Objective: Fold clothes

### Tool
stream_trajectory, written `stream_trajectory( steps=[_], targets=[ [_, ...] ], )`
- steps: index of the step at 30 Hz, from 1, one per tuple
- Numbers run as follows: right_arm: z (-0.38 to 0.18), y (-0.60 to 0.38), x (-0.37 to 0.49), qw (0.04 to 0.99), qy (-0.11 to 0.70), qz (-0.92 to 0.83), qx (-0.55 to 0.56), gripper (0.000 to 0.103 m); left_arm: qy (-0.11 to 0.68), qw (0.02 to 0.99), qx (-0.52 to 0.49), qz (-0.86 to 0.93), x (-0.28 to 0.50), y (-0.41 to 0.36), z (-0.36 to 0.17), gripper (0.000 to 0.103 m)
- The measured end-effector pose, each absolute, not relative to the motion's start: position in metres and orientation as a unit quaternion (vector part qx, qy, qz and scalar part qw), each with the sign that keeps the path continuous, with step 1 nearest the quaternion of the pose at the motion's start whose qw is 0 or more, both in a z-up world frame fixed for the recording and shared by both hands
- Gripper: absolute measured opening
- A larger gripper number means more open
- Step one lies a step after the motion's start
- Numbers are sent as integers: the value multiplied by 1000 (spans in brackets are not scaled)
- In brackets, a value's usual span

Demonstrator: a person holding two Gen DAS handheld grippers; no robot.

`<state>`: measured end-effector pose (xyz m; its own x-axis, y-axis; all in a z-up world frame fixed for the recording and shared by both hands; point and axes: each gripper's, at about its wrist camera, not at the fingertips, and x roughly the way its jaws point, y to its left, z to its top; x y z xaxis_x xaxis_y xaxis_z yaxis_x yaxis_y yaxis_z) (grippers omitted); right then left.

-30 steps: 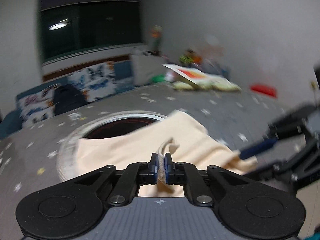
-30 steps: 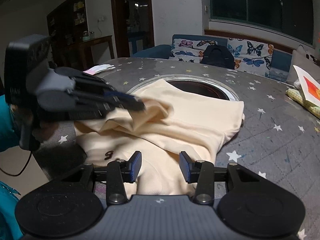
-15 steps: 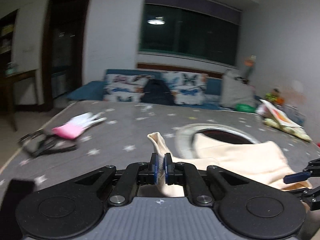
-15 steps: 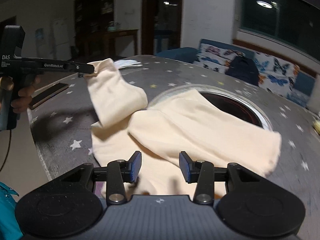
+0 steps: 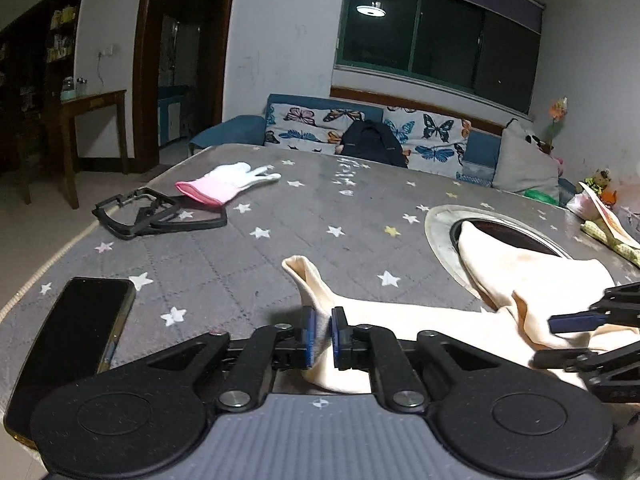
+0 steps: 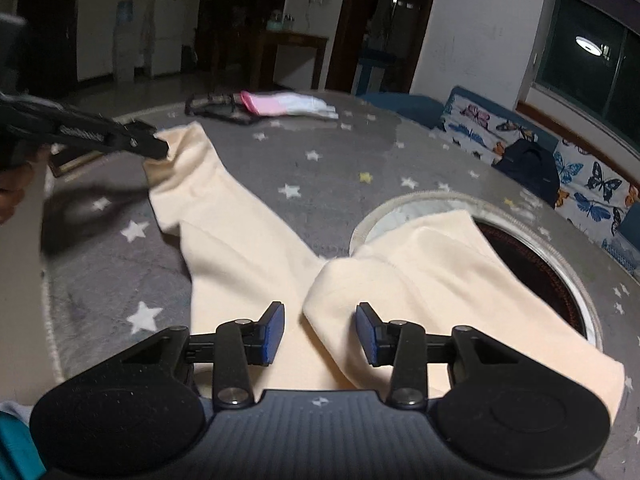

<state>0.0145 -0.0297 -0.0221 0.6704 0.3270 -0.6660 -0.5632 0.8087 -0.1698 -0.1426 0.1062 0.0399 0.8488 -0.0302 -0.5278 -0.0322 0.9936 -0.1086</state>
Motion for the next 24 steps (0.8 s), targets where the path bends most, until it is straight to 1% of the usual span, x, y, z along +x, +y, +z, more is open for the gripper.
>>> stream_trajectory(
  steps=[1,2,3,4,6,7,9,10,11,13,15,17,21,23,24],
  targets=[
    [-25,-29,16,895,322,247,-186,37,274,960,-55,1,-143,106,39,15],
    [-26,-30,15,896,320,245,-184,33,275,960,-54,1,-142,105,38,20],
    [-26,-31,15,898,319,244,-181,26,277,959,-54,1,-140,106,37,22],
    [-25,-33,14,900,316,240,-179,23,278,959,-53,1,-139,106,36,30],
    [-23,-37,10,907,304,230,-177,9,278,959,-50,6,-137,105,36,41],
    [-21,-39,9,911,297,224,-175,9,279,959,-48,9,-137,104,36,50],
    [-14,-48,4,921,285,212,-163,7,278,960,-46,11,-138,103,38,53],
    [-8,-55,2,927,276,203,-154,7,277,960,-46,11,-138,103,38,59],
    [-4,-61,-1,931,270,195,-148,7,276,960,-46,12,-138,103,40,68],
    [7,-78,-8,943,254,171,-132,7,268,962,-46,13,-139,104,44,74],
    [20,-101,-18,955,237,138,-115,7,259,965,-43,8,-141,102,48,78],
    [31,-122,-27,963,225,106,-102,7,250,968,-39,5,-142,99,53,87],
    [45,-161,-42,971,216,47,-89,7,238,971,-31,-6,-141,89,60,89],
    [48,-177,-48,973,214,22,-81,7,234,972,-31,-14,-140,84,62,95],
    [49,-182,-50,974,212,13,-81,7,233,972,-31,-19,-141,81,63,96]
  ],
)
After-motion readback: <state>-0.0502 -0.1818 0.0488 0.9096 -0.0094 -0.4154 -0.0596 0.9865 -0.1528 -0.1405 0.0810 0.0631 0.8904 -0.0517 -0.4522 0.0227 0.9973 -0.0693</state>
